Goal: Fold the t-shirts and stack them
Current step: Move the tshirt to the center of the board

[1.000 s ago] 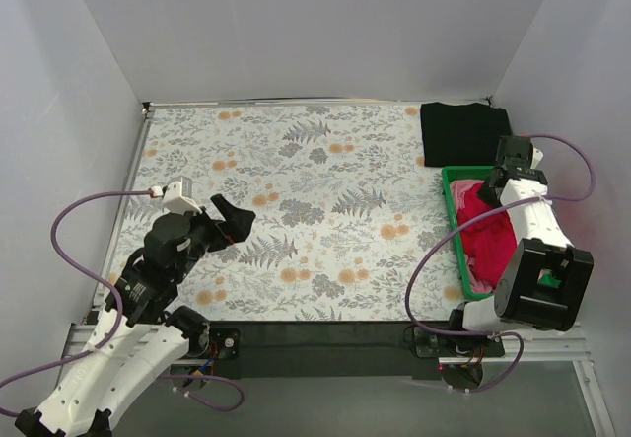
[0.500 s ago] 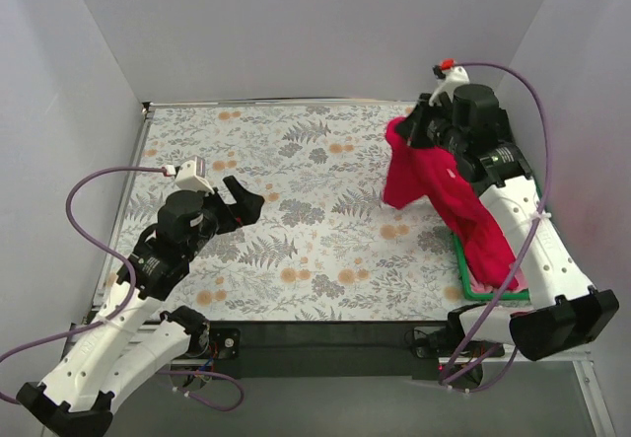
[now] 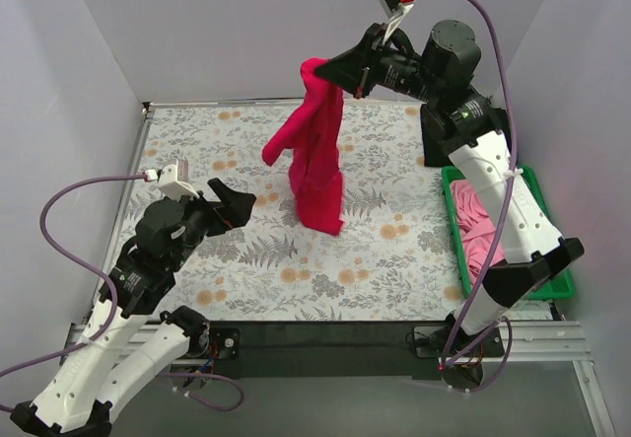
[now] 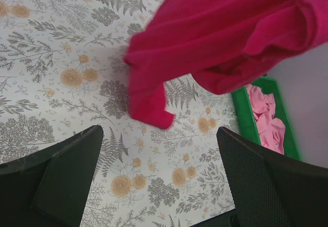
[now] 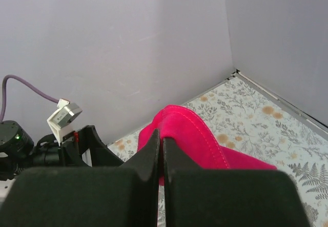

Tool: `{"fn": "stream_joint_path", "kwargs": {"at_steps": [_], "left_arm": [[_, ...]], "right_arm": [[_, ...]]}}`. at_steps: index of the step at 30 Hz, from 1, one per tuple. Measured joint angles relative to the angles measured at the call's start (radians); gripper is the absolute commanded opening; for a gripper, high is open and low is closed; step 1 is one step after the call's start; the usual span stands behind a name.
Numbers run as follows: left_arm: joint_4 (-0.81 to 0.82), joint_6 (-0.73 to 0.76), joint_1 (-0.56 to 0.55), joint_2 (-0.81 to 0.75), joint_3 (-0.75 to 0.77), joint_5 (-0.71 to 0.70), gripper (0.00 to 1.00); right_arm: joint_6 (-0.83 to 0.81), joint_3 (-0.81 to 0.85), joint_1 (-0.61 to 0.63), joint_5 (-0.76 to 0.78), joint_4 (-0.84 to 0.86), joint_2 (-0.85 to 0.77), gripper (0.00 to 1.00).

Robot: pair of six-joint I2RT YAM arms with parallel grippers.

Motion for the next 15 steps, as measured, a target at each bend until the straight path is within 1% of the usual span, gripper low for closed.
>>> {"fn": "stream_joint_path", "kwargs": {"at_steps": [2, 3, 5, 7, 8, 10, 11, 13, 15], "left_arm": [[-0.005, -0.002, 0.0, -0.003, 0.002, 0.0, 0.86], [-0.007, -0.004, 0.0, -0.002, 0.003, 0.0, 0.86], [-0.008, -0.005, 0.0, -0.001, 0.003, 0.001, 0.86], [-0.008, -0.005, 0.0, 0.001, 0.003, 0.002, 0.86], [-0.008, -0.005, 0.0, 0.003, 0.003, 0.003, 0.86], [-0.007, -0.005, 0.0, 0.01, 0.002, 0.008, 0.86], [-0.007, -0.005, 0.0, 0.016, -0.001, 0.012, 0.86], [-0.003, -0.005, 0.0, 0.034, -0.012, 0.022, 0.86], [-0.002, -0.006, 0.0, 0.063, -0.03, 0.034, 0.86]], "right_arm": [[0.0, -0.037, 0.0, -0.003, 0.029, -0.014, 0.01], [-0.005, -0.101, 0.0, 0.015, 0.05, -0.046, 0.01], [-0.016, -0.241, -0.003, 0.053, 0.065, -0.117, 0.01], [-0.027, -0.433, -0.018, 0.104, 0.079, -0.212, 0.01], [-0.029, -0.524, -0.035, 0.134, 0.076, -0.254, 0.05], [-0.024, -0.702, -0.093, 0.201, 0.085, -0.324, 0.18], [-0.013, -0.793, -0.135, 0.249, 0.069, -0.359, 0.33], [0.007, -0.926, -0.229, 0.351, 0.008, -0.396, 0.43], [-0.001, -0.992, -0.297, 0.458, -0.069, -0.401, 0.51]]}}
